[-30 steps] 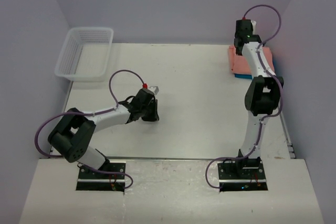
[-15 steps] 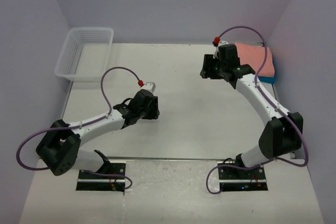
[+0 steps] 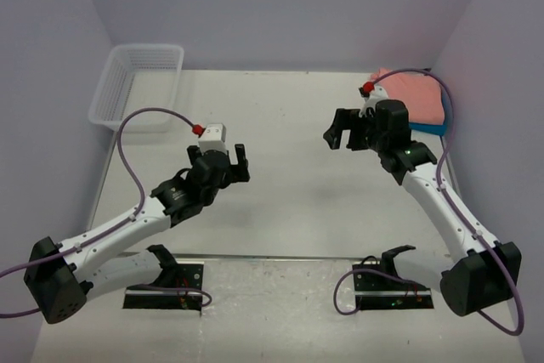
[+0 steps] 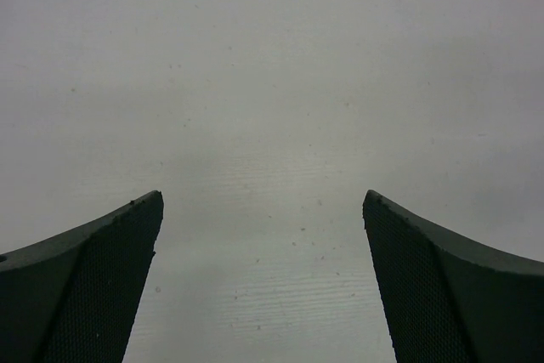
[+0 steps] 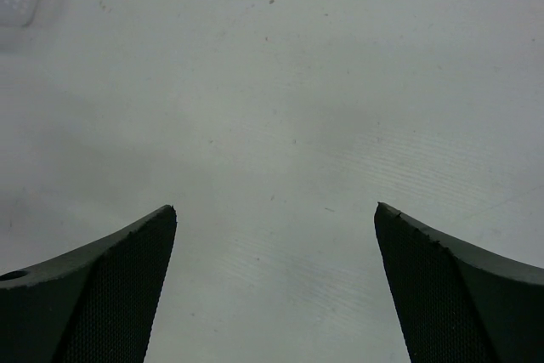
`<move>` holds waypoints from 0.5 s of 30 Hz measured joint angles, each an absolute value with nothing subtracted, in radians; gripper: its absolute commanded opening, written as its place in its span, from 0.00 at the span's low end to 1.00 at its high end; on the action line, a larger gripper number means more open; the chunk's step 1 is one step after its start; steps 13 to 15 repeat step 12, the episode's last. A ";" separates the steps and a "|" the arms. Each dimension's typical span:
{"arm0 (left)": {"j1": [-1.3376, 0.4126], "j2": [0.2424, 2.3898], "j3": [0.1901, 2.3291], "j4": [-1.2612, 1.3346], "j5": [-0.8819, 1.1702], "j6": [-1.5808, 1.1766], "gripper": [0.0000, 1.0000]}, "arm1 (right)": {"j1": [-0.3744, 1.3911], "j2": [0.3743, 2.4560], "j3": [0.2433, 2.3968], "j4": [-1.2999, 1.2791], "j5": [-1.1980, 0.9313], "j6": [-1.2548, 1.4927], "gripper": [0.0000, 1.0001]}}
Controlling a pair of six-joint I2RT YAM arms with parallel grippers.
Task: Fold and stack the t-shirts
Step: Put the neatly folded tshirt into the corner of the board with the right arm
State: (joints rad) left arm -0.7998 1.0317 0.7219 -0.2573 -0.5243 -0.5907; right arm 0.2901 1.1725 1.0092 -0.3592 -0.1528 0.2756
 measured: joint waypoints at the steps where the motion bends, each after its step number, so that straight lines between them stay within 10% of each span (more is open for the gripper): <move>1: -0.802 1.019 0.722 -0.263 -0.546 -0.590 1.00 | 0.291 1.161 1.003 -0.358 -0.153 0.276 0.99; 15: -0.802 0.996 0.728 -0.312 -0.662 -0.582 1.00 | 0.299 1.167 1.000 -0.358 -0.025 0.271 0.99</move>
